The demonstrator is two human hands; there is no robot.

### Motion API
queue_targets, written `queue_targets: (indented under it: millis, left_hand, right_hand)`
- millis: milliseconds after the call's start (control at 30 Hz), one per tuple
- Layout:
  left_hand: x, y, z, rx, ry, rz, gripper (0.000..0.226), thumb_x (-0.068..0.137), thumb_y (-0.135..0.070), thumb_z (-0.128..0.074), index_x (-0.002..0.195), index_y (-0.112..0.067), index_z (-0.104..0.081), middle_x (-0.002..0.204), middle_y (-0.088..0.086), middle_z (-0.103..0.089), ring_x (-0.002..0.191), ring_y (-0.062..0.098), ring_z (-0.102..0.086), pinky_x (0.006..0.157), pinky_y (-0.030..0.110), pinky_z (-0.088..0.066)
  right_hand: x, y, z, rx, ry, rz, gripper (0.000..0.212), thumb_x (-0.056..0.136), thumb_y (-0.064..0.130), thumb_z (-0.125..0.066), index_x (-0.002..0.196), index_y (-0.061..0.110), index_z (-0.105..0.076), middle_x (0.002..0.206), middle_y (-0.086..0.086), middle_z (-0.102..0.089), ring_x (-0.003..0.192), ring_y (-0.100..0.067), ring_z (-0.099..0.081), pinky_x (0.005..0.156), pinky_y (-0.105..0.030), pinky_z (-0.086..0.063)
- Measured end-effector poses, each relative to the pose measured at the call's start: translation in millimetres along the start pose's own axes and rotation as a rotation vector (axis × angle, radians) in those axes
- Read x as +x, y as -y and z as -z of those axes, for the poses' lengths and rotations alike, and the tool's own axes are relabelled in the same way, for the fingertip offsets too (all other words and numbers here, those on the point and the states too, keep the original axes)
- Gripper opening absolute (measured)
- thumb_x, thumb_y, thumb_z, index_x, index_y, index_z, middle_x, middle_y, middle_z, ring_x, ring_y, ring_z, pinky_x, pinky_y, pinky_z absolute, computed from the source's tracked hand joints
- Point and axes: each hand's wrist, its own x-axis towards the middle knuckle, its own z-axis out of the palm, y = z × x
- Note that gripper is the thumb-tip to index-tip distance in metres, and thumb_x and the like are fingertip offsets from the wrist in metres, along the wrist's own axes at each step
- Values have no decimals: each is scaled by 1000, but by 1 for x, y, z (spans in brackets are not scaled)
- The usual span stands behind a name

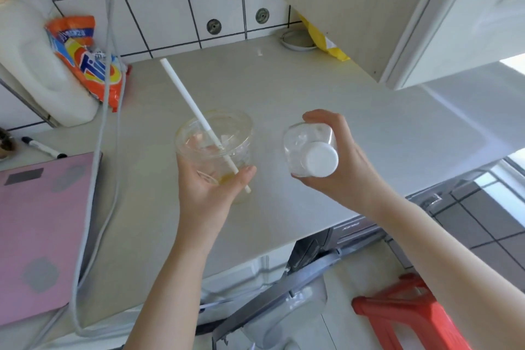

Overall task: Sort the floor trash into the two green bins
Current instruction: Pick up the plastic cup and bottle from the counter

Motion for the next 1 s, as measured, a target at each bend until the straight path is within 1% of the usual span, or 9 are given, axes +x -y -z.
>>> queue_targets:
  millis: [100, 200, 367, 400, 533, 667, 833, 933, 1000]
  left_hand:
    - [-5, -5, -7, -32, 75, -12, 75, 65, 5, -79, 127, -14, -42, 121, 10, -61, 98, 13, -66, 67, 18, -53]
    - [-10, -8, -13, -32, 143, -7, 76, 63, 3, -82, 124, -20, -44, 122, 12, -60, 100, 17, -67, 71, 18, -53]
    - [-30, -14, -36, -40, 333, 9, 87, 54, -4, -88, 128, -21, -45, 120, 0, -56, 111, 17, -60, 68, 14, -53]
    - [-34, -14, -41, -30, 376, 10, 89, 53, -7, -88, 129, -21, -44, 118, -4, -56, 113, 18, -59, 71, 17, -54]
    - [-56, -12, -58, 72, 563, -10, 89, 51, -29, -90, 128, -29, -45, 116, -11, -59, 116, 17, -58, 93, 47, -51]
    - [-93, -4, -82, 112, 753, -1, 92, 52, -28, -90, 132, -22, -44, 116, -12, -61, 111, 10, -60, 87, 28, -53]
    - [-151, 18, -117, 132, 1079, 62, 78, 58, -6, -87, 126, -17, -50, 115, -8, -65, 105, 0, -62, 77, 7, -48]
    - [-189, 33, -136, 160, 1221, 113, 80, 60, -3, -87, 128, -18, -49, 116, -10, -64, 105, 0, -62, 71, 5, -47]
    - [-215, 43, -148, 183, 1317, 133, 77, 59, -4, -88, 124, -24, -51, 110, -14, -67, 103, 0, -63, 71, 7, -48]
  right_hand:
    - [-23, 10, 3, 118, -65, -106, 81, 66, 23, -85, 126, 41, -33, 129, 24, -46, 120, -5, -49, 102, -32, -43]
    - [-45, 19, 6, 220, -72, -191, 70, 71, 27, -82, 130, 28, -44, 124, 16, -56, 118, -6, -53, 102, -36, -46]
    - [-96, 33, 19, 277, -294, -246, 65, 75, 17, -79, 131, 21, -47, 124, 12, -59, 121, -9, -53, 103, -34, -44]
    - [-106, 35, 21, 268, -332, -266, 66, 74, 17, -80, 131, 21, -47, 124, 11, -58, 121, -9, -53, 103, -35, -45]
    - [-156, 39, 22, 225, -462, -383, 68, 73, 25, -79, 132, 20, -47, 124, 5, -60, 117, -11, -57, 99, -36, -48]
    - [-215, 39, 20, 185, -605, -499, 62, 74, 22, -80, 128, 15, -50, 114, 3, -65, 103, -13, -64, 86, -39, -55]
    - [-297, 38, 14, 162, -827, -640, 58, 72, 24, -79, 122, 22, -50, 112, 3, -63, 105, -15, -62, 90, -39, -52]
    - [-347, 40, 6, 149, -957, -745, 62, 68, 31, -80, 121, 23, -49, 109, 6, -59, 103, -11, -60, 86, -30, -50]
    - [-382, 39, -1, 154, -1049, -827, 65, 64, 40, -78, 120, 26, -49, 111, 4, -58, 105, -13, -60, 89, -36, -51]
